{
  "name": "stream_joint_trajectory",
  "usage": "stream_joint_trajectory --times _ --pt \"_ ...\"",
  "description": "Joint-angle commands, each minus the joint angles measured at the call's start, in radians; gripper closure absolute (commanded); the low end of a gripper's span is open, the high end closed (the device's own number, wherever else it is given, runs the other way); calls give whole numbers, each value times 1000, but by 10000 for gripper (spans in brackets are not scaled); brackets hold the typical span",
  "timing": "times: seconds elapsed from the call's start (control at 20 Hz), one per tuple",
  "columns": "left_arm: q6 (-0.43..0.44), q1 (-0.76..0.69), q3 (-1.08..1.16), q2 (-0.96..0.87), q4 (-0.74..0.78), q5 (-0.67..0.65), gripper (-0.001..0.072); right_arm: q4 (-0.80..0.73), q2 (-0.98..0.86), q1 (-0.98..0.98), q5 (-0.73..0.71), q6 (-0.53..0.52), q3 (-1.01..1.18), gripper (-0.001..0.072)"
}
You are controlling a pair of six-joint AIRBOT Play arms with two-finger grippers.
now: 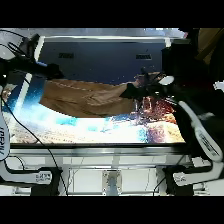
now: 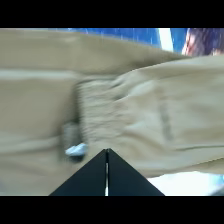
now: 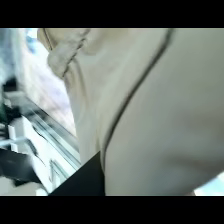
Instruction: Fold the clothes and pants, and hang the long-sleeved shirts on hangers.
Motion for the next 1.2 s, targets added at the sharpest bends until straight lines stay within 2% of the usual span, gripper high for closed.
stream_joint_trajectory --times 0.0,0.15,0.4,0.7,0.8,0.95,1.15 --pt "18 -74 -107 -2 4 -6 699 -177 200 -84 136 158 0 679" --pt "64 -212 -200 -43 3 63 699 -177 286 -130 134 225 68 680" --pt "63 -444 -202 -192 -13 281 699 -244 198 -130 219 307 259 680" --pt "64 -569 -201 -369 -243 439 699 -279 114 -127 270 332 359 681" --pt "95 -579 -200 -409 -341 456 699 -302 113 -116 309 342 372 681" --pt "157 -588 -192 -429 -444 454 699 -430 113 -71 360 377 374 681" --pt "154 -562 -158 -411 -367 367 700 -489 105 -10 359 385 386 681"
